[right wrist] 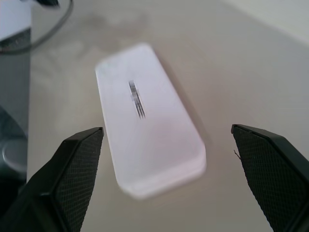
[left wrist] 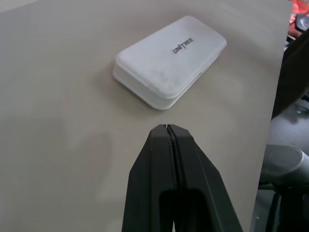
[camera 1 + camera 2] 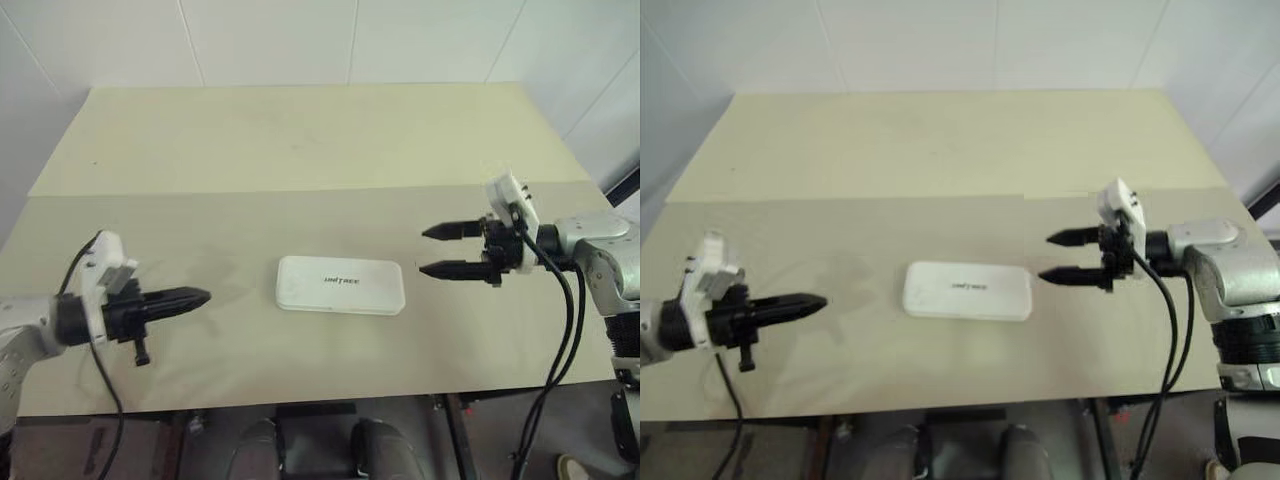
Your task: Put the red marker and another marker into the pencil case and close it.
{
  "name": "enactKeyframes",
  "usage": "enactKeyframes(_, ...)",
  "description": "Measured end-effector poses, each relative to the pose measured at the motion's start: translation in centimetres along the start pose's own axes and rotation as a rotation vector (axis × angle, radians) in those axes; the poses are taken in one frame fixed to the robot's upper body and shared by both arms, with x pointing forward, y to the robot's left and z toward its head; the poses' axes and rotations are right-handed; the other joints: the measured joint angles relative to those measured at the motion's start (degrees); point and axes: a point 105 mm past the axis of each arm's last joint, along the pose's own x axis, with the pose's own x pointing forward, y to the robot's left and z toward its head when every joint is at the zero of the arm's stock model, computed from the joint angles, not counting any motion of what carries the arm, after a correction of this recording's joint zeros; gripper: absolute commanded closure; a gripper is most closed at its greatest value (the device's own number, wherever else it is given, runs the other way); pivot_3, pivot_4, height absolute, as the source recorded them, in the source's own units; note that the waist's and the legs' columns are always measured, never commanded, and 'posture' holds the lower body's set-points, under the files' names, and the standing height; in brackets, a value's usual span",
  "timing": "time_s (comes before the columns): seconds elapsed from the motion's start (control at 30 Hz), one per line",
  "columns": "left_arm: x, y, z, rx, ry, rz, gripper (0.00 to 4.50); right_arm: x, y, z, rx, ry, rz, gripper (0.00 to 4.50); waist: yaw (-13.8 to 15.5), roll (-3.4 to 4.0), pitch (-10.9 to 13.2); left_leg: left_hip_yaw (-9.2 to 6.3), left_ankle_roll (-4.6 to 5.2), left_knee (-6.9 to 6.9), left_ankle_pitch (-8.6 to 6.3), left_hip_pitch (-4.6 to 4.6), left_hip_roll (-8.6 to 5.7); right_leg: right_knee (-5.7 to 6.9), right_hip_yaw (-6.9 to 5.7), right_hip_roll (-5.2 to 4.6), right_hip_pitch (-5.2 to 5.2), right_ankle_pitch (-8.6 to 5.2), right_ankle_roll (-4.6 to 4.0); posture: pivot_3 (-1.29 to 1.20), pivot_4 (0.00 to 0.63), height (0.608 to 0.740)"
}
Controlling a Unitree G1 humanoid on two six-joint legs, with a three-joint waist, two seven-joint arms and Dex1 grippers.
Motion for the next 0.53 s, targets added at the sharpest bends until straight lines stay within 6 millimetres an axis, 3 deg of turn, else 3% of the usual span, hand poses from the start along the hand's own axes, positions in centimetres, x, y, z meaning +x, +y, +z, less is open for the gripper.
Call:
enactKeyframes(0.07, -2.0, 0.9, -1.0, -0.035, 0.017, 0.094, 4.49, -1.5, -1.5, -0.8, 0.052, -0.016, -0.063, 0.0, -0.1, 0.02, 0.0, 0.01, -0.01, -0.01, -0.01, 0.03, 0.01, 0.01, 0.0, 0.01, 0.0, -0.01, -0.01, 0.0, 0.15, 0.74)
enactKeyframes(0.17, -3.2, 1.2, -1.4, -0.051, 0.016, 0.142, 4.49, -2.6, -2.5, 0.0, 0.026, -0.04, -0.093, 0.0, -0.2, 0.08, 0.0, 0.02, -0.13, -0.01, -0.07, 0.05, 0.12, 0.02, 0.01, 0.07, -0.02, -0.04, -0.08, 0.0, 0.15, 0.74)
enactKeyframes(0.53, -3.5, 1.2, -1.9, -0.079, 0.0, 0.177, 4.49, -2.6, -2.4, -0.4, -0.001, -0.011, -0.067, 0.0, -0.2, 0.08, 0.0, 0.07, -0.19, 0.02, -0.13, 0.06, 0.16, 0.03, 0.01, 0.05, -0.03, -0.04, -0.11, 0.0, 0.15, 0.74)
